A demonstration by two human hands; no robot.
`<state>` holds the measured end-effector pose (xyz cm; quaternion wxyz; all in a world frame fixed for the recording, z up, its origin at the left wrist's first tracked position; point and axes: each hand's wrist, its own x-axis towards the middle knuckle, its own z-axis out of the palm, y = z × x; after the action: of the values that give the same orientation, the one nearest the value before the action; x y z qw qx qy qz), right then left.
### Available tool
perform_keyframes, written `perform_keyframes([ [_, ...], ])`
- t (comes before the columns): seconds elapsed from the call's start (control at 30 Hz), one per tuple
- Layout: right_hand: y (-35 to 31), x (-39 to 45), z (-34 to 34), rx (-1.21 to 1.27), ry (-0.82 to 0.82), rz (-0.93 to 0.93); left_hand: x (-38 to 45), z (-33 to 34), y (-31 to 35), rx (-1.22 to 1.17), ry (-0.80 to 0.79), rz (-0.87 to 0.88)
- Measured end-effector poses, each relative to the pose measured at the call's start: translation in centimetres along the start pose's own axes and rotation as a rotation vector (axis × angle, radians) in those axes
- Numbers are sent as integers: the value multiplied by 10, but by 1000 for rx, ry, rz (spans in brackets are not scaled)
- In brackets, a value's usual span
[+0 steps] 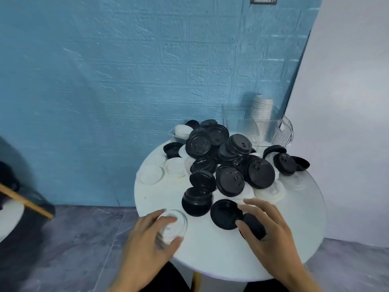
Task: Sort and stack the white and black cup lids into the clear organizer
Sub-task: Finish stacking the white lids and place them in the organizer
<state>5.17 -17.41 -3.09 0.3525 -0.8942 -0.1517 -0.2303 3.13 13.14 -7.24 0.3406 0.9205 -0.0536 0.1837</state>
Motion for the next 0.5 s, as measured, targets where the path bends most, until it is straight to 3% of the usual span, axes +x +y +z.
perform_keyframes([
  [0.2,17,-17,-9,-65,-82,147,-12,13,20,-9,-6,57],
  [0.5,8,-5,18,-106,-256,55,-18,27,37,-45,-134,245],
])
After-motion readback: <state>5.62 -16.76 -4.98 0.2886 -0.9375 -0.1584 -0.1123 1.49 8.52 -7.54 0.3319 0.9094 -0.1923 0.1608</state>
